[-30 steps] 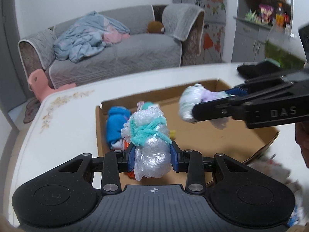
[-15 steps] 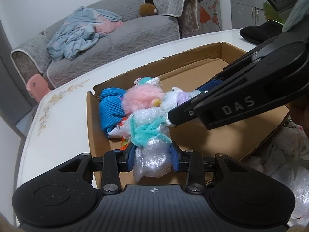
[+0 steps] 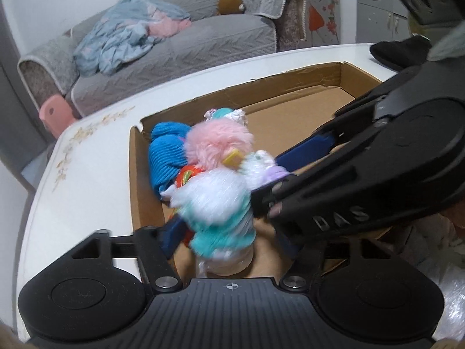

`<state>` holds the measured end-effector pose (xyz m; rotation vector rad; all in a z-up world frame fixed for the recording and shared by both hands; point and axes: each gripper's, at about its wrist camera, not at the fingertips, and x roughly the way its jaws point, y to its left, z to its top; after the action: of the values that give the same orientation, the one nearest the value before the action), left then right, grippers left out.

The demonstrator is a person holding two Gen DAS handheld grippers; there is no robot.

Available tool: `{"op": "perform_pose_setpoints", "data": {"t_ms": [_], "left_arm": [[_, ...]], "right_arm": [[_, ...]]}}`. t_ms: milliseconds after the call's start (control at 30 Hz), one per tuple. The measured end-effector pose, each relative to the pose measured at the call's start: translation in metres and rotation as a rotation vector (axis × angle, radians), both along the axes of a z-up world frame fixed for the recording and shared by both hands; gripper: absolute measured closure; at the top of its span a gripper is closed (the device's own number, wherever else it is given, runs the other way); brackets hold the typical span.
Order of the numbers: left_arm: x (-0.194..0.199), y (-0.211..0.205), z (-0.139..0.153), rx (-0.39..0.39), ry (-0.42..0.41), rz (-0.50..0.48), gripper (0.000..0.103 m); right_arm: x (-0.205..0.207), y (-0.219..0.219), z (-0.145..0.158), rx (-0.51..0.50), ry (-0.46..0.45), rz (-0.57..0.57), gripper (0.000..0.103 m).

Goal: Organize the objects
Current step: 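Carry both wrapped bundles into the tray and lower them beside the others, then open both tools and lift them away from the tray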

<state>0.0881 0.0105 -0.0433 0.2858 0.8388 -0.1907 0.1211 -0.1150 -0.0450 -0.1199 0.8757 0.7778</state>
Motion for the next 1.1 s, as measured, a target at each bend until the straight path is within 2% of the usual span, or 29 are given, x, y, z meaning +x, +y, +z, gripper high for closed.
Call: {"op": "perform_pose_setpoints", "data": {"t_ms": [100,200,467,1100], "left_arm": [[0.003,0.004,0.004,-0.035,0.027,0.030,0.016],[0.008,0.011,0.008,-0.105,0.075,0.074,0.015],[0.010,0.022,0.020,-0.204,0.119,0.163,0.013],[-0.016,0.026,0.049,-0.210,0.068,0.176,0.013]], "right_arm": [[0.000,0.000,0.006,-0.018,-0.021,-0.015,0.032],[0.002,-0.001,0.013,-0.021,-0.020,-0.023,0.026],[0.005,-0.003,0.025,-0.040,-0.023,-0.049,0.021],[-0.011,-0.011,0.048,-0.018,-0.073,-0.086,0.015]]}}
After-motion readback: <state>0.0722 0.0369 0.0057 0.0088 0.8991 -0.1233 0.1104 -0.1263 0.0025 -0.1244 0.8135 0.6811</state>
